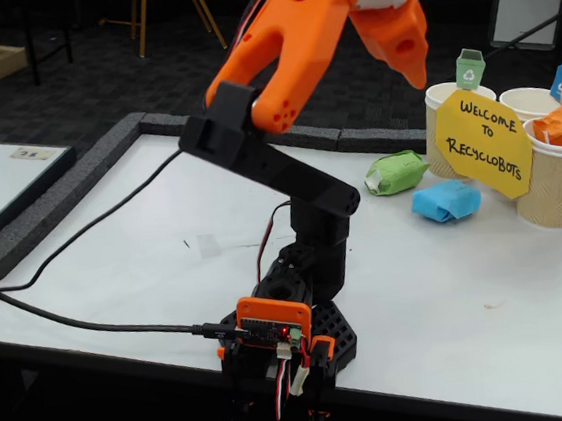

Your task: Sort rubbish by color.

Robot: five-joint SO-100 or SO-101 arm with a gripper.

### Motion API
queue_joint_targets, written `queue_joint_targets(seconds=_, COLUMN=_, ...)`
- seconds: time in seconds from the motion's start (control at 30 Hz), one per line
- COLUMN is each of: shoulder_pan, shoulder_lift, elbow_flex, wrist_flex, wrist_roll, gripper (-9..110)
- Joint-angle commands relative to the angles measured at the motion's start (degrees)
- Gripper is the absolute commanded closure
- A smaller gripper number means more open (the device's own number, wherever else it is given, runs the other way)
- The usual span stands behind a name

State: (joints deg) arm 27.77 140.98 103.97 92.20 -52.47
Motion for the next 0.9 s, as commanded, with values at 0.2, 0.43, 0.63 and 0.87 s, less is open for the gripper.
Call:
queue_joint_targets(seconds=0.2, shoulder_pan=1.67, shoulder_lift=-13.80, elbow_flex=-1.23, wrist_flex=-10.11, wrist_roll=-22.32, gripper=101)
queue_joint_targets(seconds=0.43, shoulder_pan=1.67, shoulder_lift=-25.66, elbow_flex=-1.23, wrist_flex=-16.35, wrist_roll=-25.75, gripper=101)
queue_joint_targets(seconds=0.63, shoulder_pan=1.67, shoulder_lift=-31.20, elbow_flex=-1.05, wrist_flex=-16.26, wrist_roll=-25.75, gripper=101)
queue_joint_targets(seconds=0.87, shoulder_pan=0.97, shoulder_lift=-35.51, elbow_flex=-0.35, wrist_flex=-16.52, wrist_roll=-24.96, gripper=101)
